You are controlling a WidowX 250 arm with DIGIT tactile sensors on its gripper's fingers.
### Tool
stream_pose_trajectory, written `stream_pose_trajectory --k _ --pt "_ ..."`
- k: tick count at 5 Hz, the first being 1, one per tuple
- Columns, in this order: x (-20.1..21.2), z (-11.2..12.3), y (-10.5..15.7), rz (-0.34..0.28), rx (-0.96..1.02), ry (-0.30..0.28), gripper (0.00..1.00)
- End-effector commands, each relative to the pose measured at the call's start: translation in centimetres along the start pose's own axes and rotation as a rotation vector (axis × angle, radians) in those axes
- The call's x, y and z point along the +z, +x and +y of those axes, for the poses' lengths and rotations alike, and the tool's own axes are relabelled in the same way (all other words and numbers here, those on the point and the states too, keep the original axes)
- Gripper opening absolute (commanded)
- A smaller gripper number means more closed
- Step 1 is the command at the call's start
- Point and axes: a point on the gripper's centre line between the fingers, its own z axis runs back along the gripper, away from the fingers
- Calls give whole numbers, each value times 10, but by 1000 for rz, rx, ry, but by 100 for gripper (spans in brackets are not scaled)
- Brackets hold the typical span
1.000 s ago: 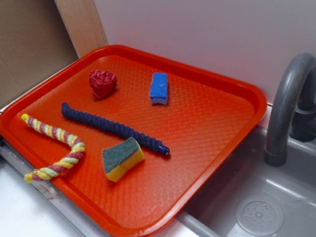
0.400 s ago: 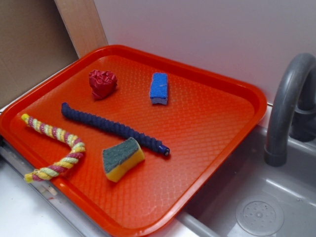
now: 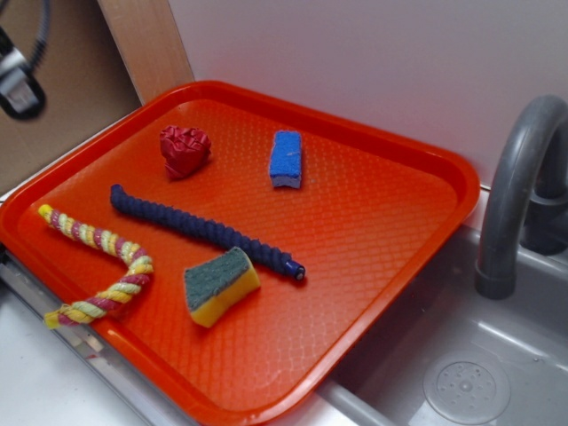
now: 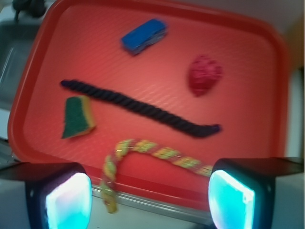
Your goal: Grab the green sponge.
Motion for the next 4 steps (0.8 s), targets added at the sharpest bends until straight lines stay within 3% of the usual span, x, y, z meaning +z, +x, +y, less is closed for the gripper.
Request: stream_pose_trajectory --k 1,2,4 --pt "-40 -59 -3 17 -17 -47 100" --pt "-61 -72 -2 28 3 -4 100" --pt "-87 -92 38 21 19 10 100"
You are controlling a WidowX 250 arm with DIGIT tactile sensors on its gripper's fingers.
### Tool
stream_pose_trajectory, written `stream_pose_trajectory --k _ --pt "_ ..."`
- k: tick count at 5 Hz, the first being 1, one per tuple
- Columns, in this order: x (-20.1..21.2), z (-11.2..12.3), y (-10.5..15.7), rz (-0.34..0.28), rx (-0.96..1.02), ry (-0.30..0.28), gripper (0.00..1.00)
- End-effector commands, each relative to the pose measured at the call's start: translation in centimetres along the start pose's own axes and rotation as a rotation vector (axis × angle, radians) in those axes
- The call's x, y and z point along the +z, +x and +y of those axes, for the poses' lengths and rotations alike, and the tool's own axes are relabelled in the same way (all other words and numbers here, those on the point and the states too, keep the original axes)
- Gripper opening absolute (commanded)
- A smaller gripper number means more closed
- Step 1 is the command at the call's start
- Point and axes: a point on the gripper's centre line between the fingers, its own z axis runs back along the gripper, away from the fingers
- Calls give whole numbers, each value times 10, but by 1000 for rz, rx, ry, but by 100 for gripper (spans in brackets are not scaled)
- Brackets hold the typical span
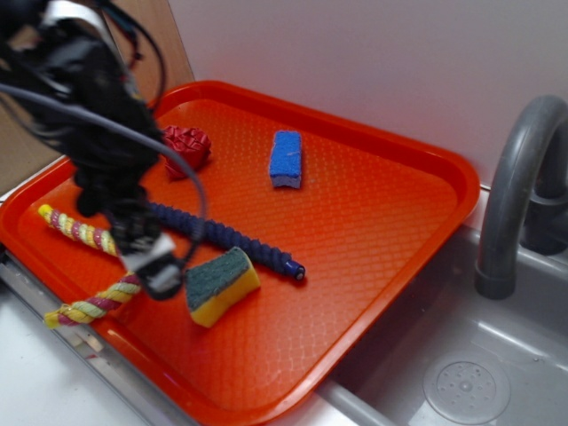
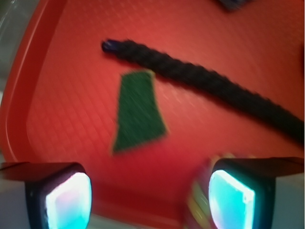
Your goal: Grab the green sponge.
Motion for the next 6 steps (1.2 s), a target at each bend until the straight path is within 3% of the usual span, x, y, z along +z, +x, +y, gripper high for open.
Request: stream_pose_trajectory --k 1,2,4,5,6 --pt "-7 -26 34 -50 -22 12 100" --pt "-34 -25 36 3 -59 57 100" --pt "-66 -2 20 83 -53 92 100" --pt "-67 -4 19 86 -72 117 0" --pt "-54 3 23 97 -111 32 0"
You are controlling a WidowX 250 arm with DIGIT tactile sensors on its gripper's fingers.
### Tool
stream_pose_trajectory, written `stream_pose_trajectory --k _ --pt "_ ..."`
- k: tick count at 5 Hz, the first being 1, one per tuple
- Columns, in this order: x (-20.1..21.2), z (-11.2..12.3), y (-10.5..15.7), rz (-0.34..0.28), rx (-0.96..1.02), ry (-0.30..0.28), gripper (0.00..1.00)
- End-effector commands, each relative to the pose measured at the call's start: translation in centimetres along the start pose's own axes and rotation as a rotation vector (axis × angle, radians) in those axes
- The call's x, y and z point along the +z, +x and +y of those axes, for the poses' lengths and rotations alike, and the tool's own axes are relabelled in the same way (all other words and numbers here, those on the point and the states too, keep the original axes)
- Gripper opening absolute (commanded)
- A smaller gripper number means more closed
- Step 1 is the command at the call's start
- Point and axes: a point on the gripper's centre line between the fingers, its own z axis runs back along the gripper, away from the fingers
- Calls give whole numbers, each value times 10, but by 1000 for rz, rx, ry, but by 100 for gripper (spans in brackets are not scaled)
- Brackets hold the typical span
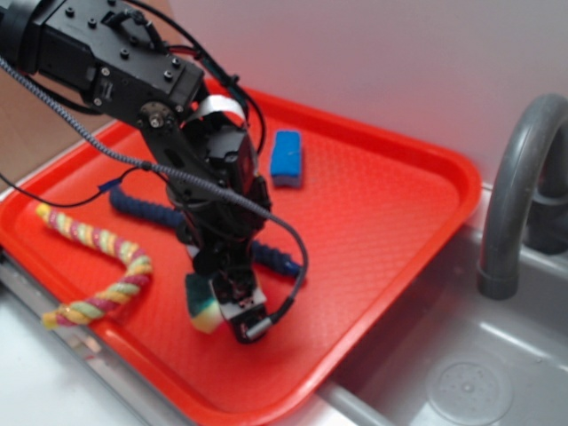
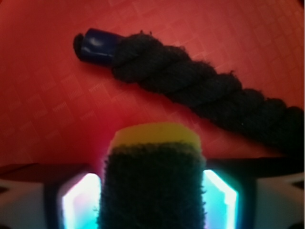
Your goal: Grab the green sponge.
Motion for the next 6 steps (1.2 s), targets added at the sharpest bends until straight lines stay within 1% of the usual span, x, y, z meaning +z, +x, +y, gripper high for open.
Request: stream_pose_trajectory --k 1,2,3,4,5,6 --pt "37 28 3 15 -64 -59 0" --pt "82 55 5 0 -21 -70 0" --pt "120 87 1 -53 49 -80 0" --pt "164 126 -23 -128 173 -107 0" --pt "188 149 -48 -164 282 -63 0" --pt "189 163 -61 -177 320 -71 0"
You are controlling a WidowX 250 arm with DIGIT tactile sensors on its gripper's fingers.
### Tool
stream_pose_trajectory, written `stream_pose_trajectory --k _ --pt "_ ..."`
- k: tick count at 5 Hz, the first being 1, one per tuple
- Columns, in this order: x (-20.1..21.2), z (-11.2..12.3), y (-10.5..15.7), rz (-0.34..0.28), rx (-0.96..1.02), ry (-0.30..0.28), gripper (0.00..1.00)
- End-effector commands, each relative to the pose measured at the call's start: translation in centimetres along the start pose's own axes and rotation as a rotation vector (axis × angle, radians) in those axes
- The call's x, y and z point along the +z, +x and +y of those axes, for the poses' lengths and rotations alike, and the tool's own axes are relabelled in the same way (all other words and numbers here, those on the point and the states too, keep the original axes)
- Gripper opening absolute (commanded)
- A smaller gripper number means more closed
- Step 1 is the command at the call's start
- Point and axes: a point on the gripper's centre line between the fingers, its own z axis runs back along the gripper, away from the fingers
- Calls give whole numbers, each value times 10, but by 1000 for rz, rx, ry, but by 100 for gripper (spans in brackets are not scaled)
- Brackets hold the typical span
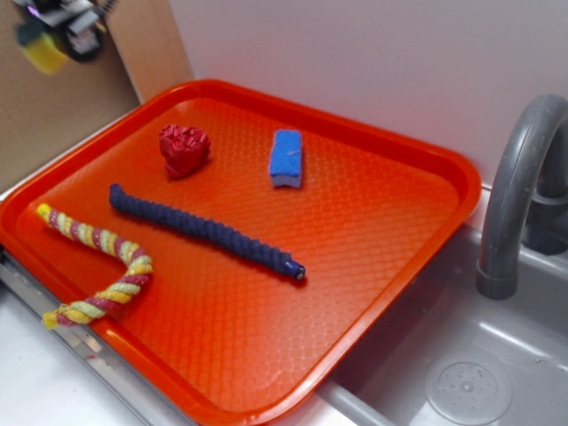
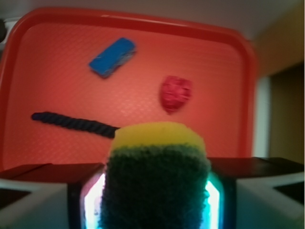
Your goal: Grab the green sponge.
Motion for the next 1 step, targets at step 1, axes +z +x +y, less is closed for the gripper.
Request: stream_pose_trajectory --k 1 --pt "-4 15 -4 -111 66 -17 0"
